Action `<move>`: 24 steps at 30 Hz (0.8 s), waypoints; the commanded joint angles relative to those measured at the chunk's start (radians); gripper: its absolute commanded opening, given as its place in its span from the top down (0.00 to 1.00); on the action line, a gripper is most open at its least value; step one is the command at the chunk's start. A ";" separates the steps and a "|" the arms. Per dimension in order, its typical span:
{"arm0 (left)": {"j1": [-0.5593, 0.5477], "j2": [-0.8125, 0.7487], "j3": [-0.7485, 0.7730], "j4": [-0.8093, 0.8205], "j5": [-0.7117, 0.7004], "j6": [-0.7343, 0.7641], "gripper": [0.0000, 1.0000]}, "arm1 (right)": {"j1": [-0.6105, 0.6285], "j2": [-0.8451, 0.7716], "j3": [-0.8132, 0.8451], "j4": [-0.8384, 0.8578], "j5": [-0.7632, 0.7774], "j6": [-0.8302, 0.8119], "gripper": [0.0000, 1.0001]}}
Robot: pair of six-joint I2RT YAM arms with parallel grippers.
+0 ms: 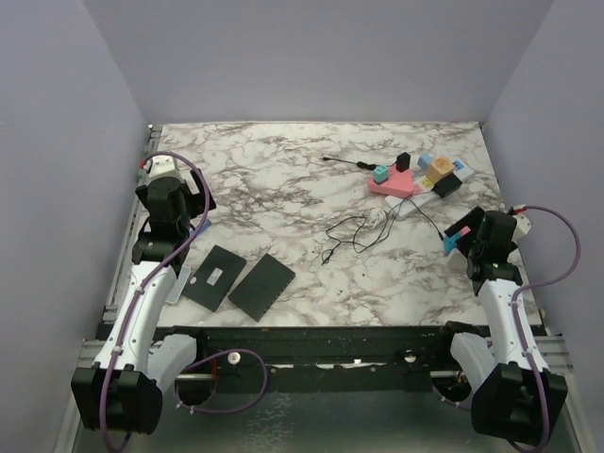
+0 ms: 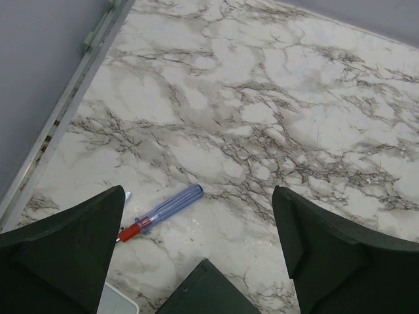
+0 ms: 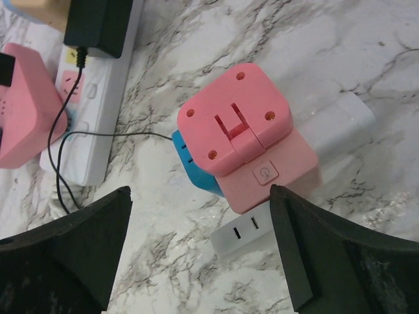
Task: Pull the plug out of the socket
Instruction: Pick up the socket from the corner of the board.
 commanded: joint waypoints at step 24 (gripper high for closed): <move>-0.006 0.014 -0.009 -0.009 0.028 0.011 0.01 | 0.343 0.017 0.154 -0.185 0.188 0.007 0.05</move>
